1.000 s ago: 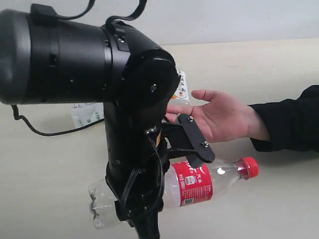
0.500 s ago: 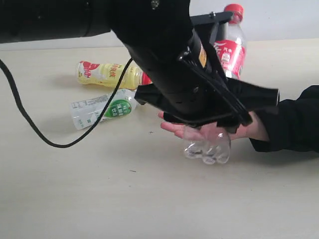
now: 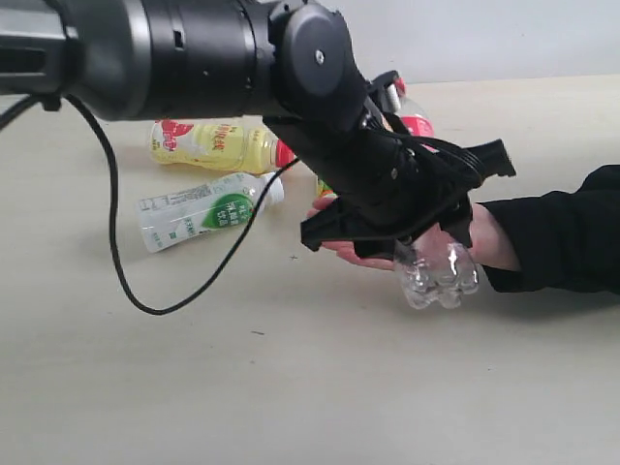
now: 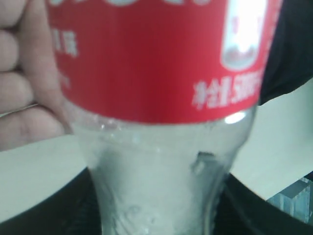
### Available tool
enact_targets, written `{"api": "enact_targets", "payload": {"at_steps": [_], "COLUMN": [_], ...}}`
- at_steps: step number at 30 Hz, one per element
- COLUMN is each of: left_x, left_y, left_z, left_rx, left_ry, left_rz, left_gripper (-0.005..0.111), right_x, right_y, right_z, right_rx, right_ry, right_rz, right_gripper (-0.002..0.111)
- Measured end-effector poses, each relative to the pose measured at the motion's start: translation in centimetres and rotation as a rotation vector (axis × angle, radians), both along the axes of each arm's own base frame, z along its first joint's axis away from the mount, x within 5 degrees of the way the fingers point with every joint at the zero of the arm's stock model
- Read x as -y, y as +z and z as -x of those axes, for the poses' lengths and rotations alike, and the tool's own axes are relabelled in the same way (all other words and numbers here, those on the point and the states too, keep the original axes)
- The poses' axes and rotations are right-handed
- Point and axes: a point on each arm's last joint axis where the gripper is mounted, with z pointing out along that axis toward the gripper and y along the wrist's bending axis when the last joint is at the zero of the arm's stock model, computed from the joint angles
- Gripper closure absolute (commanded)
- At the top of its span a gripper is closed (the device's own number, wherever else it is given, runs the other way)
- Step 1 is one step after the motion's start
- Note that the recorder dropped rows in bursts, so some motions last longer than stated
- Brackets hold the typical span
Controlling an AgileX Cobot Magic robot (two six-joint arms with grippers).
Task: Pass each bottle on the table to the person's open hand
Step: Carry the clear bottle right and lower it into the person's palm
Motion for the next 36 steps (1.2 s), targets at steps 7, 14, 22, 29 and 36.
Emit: {"api": "enact_targets", "payload": {"at_steps": [7,14,22,29,36], "left_x": [0.0,-0.9,-0.9,-0.8,-0.7], "left_y": [-2.1,-2.5,-2.5,-2.4,-2.3], "left_z": [-1.6,-3.0,-3.0,-2.9,-2.9], "left_rx": [-0.037,-0.057,-0.058,-0.046,-0.019], "left_ry": [0.033,0.072,0.057,0.024,-0.018], "left_rz": [0.0,0.0,0.013,0.027,0.028], "left_gripper": [0.107,0.107,0.076,0.025,0.014], "right_x": [0.0,0.0,0.0,0.0,0.0], "right_y": [0.0,0.0,0.0,0.0,0.0], "right_z": [0.0,0.0,0.0,0.0,0.0], "right_rx": [0.0,0.0,0.0,0.0,0.0], "right_ry": [0.0,0.0,0.0,0.0,0.0], "right_rz": [0.0,0.0,0.0,0.0,0.0], "right_gripper": [0.108,0.108,0.108,0.108,0.108]}}
